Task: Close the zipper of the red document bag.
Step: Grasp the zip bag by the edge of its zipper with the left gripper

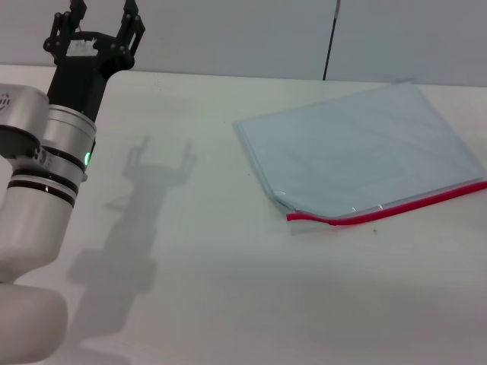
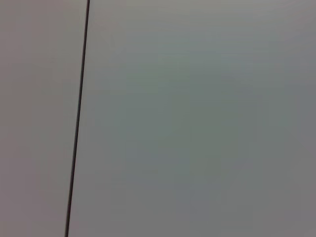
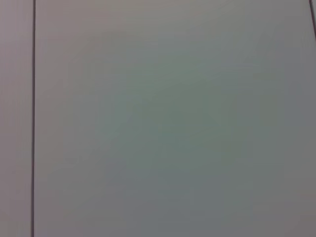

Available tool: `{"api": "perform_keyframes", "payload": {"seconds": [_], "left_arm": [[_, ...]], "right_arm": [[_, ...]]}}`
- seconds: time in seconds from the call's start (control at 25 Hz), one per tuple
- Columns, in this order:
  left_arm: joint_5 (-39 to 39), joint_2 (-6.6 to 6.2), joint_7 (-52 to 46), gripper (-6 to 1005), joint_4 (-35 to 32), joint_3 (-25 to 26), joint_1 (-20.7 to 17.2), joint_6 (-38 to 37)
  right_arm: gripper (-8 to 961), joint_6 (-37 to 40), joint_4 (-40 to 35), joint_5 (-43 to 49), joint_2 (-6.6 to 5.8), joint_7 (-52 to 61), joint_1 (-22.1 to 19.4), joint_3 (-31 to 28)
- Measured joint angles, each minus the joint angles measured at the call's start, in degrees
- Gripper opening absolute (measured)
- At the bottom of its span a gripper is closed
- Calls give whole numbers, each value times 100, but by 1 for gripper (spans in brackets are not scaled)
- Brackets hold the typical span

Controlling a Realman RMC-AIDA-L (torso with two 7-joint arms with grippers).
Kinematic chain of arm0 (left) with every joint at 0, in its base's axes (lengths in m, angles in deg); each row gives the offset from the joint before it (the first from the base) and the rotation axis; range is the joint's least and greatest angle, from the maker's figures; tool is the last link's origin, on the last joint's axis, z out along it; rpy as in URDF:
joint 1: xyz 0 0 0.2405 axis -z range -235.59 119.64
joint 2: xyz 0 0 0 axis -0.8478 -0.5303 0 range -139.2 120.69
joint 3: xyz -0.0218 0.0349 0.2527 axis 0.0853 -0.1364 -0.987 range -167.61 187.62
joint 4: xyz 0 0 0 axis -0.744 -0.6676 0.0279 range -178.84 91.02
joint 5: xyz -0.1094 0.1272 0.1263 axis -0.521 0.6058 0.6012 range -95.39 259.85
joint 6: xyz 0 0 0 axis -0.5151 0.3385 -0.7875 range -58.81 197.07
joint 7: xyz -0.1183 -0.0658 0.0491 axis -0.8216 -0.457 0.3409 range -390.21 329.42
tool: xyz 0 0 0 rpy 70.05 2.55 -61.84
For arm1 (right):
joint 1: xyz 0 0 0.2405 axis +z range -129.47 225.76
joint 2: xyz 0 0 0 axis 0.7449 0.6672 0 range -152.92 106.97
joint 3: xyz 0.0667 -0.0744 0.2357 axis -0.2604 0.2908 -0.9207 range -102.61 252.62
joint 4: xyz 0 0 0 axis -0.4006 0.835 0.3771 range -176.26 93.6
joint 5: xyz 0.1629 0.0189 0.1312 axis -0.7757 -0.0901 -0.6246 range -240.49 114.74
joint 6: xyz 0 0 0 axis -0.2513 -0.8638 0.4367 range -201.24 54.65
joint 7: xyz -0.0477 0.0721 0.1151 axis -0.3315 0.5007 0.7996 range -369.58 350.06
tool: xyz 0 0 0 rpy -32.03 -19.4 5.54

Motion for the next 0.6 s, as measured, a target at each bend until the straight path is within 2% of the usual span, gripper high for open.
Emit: {"api": "perform_keyframes", "payload": {"seconds": [0.36, 0.6], "left_arm": [[0, 0, 0, 773, 0, -10, -8, 0], [37, -60, 0, 774, -68, -273, 41, -284]], "right_arm": [[725, 6, 0, 0, 0, 0, -1, -25], [725, 20, 0, 0, 0, -6, -8, -28]]}}
